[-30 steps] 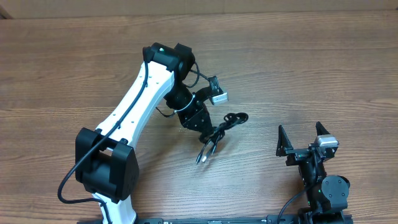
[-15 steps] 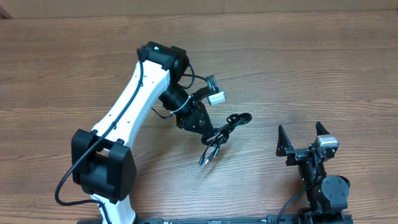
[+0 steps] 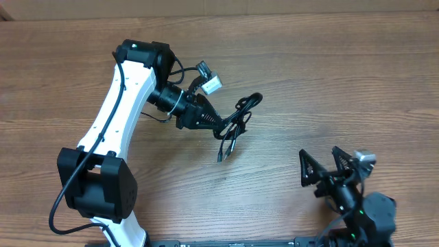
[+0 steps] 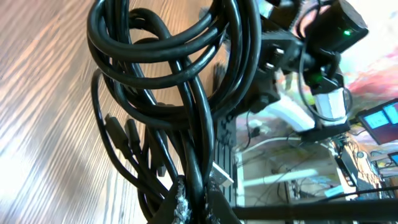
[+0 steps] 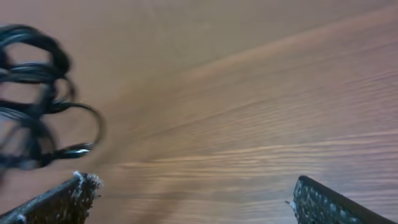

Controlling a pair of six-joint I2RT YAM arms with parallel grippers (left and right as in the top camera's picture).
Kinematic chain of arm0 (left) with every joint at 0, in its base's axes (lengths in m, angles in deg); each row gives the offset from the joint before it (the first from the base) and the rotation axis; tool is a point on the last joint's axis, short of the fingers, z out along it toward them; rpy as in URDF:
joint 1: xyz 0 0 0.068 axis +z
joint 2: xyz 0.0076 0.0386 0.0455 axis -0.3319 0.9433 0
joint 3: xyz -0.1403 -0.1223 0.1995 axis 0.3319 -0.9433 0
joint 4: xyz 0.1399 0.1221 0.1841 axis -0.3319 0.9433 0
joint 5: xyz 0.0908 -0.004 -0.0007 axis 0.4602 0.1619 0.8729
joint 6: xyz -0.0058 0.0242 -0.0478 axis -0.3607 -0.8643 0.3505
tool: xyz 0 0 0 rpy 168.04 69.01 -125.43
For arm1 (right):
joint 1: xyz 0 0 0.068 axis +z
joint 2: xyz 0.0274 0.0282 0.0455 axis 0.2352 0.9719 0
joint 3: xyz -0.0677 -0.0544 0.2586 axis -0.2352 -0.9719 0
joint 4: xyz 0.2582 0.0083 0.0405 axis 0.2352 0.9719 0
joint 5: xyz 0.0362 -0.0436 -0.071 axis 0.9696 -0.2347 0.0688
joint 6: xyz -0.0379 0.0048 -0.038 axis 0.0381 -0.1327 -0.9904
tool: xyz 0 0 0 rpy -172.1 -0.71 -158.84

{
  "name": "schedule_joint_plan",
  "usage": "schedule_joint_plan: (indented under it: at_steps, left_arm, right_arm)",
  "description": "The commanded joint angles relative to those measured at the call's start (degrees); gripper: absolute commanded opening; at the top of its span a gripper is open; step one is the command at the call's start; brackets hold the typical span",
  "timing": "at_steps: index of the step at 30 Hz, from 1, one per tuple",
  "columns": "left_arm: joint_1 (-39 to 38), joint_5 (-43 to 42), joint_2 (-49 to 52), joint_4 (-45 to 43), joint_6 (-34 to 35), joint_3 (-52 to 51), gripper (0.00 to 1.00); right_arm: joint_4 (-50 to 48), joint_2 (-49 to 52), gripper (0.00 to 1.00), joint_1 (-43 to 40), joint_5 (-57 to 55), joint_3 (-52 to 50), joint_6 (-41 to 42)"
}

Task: Untangle cables
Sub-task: 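Lift the cable bundle with the left gripper toward the right, then reach the right gripper to the hanging cables below the left gripper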

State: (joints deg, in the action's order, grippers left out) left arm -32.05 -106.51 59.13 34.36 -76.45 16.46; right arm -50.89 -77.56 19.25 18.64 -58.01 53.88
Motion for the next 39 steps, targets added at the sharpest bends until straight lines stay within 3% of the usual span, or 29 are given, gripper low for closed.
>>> schedule_joint_plan:
  at_steps: [1, 11, 23, 39]
  left_arm:
    - [-0.68, -10.14, -1.9, 0.17, -6.99, 1.36, 0.04]
    - [-4.66, -20.11, -1.9, 0.15, -16.06, 1.36, 0.04]
    - [-8.87, -25.11, -1.9, -0.09, -20.48, 1.36, 0.04]
    - [-13.84, -28.15, -1.9, -5.92, -22.56, 1.36, 0.04]
  right_arm:
    - [5.25, -0.35, 1.0, -0.15, 5.22, 9.01, 2.36]
    - [24.76, 8.63, 1.0, -0.13, 8.66, 27.82, 3.93]
    - [27.12, 30.38, 1.0, -0.15, 19.87, 41.94, 3.85]
    - [19.17, 34.1, 1.0, -0.15, 17.68, 41.97, 3.65]
